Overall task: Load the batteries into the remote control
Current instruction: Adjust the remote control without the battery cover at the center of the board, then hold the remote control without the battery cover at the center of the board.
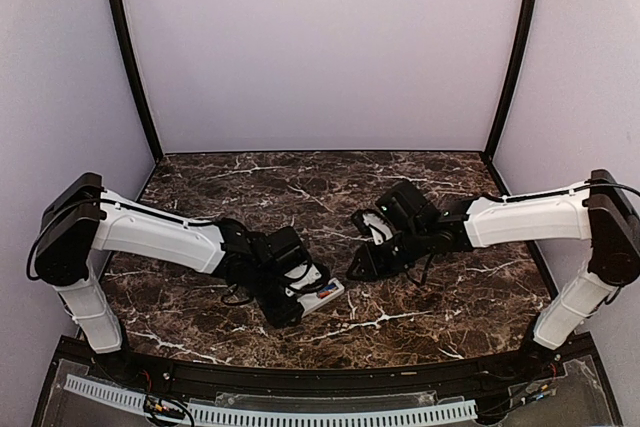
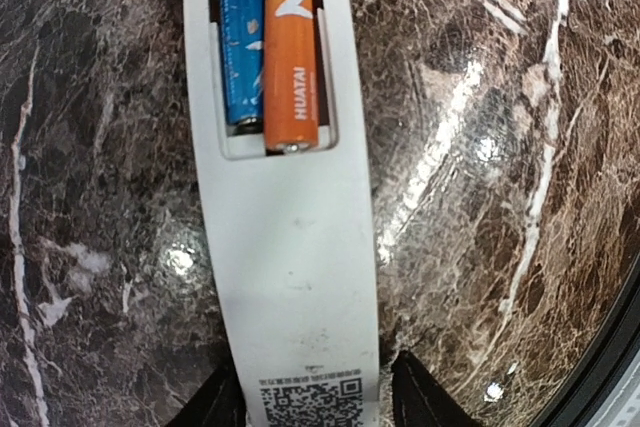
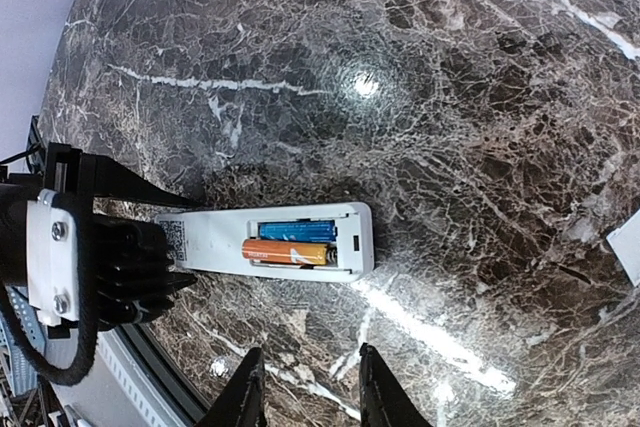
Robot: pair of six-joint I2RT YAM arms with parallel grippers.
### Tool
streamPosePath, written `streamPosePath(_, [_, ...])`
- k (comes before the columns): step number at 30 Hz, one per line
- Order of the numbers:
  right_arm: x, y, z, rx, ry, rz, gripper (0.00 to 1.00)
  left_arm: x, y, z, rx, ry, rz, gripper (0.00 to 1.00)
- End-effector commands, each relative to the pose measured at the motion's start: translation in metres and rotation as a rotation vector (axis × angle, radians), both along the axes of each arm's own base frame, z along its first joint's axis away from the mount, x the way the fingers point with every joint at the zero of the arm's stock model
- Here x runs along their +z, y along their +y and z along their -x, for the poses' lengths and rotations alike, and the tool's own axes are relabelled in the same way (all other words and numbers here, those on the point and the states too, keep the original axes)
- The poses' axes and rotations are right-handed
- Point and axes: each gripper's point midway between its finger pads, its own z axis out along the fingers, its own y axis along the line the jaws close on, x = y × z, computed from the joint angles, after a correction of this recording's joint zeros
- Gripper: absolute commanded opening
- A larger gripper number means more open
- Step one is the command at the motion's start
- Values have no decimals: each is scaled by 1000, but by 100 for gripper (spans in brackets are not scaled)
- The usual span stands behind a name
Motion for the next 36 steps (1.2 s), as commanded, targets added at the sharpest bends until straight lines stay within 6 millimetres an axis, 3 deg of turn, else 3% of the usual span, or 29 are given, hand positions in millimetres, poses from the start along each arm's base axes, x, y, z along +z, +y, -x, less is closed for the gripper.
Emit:
streamPosePath(1, [13,7,0,6,-25,-16,30,16,5,1,78,-8,29,51])
streamPosePath(8, [10,20,4,50,-35,29,31,3,20,6,184,8,39,54])
streamPosePath(16, [3,41,9,86,-19,17,20,8,6,11,160,-3,166,52])
streamPosePath(23, [-6,56,10,99,-57,54,21,-7,15,16,164,-4,152,49])
streamPosePath(36, [-27,66,15,131,-182,196,26,-7,20,17,173,-37,185,38])
